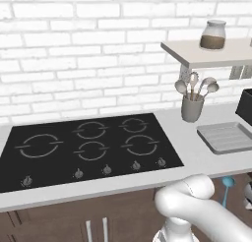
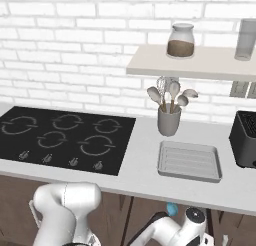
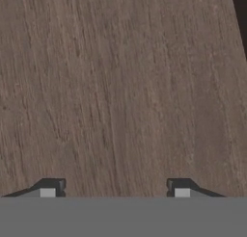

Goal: Pick the ladle from the drawer and place it on the counter.

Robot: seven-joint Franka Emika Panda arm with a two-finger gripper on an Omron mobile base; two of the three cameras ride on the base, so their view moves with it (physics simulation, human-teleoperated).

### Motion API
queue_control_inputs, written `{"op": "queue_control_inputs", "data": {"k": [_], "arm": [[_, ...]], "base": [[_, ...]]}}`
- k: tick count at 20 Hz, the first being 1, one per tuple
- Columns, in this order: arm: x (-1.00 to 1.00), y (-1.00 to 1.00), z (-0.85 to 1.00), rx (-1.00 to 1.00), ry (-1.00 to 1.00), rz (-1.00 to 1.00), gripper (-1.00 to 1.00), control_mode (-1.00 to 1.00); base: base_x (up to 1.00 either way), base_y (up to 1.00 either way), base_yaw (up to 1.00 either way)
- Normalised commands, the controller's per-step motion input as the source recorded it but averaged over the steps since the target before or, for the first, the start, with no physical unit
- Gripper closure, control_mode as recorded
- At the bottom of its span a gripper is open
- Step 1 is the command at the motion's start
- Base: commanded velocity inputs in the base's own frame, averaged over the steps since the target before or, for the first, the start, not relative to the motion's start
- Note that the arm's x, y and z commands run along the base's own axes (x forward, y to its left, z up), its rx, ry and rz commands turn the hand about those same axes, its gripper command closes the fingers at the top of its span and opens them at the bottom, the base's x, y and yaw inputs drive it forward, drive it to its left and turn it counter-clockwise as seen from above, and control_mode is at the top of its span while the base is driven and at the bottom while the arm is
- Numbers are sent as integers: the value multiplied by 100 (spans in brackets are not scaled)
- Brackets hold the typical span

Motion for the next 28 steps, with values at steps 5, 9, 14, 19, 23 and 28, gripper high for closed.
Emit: {"op": "queue_control_inputs", "data": {"k": [5,9,14,19,23,28], "arm": [[-100,-4,-100,-1,3,-1,-100,-100],[-100,-11,-100,0,3,0,-100,-100],[-91,-12,-59,0,1,-1,-100,-100],[-84,-12,-32,0,0,-2,-100,-100],[-100,-30,-51,0,0,0,-100,-100],[-25,1,18,0,-2,-2,-100,-100]], "base": [[0,0,0],[0,0,0],[0,0,0],[0,0,0],[0,0,0],[0,0,0]]}}
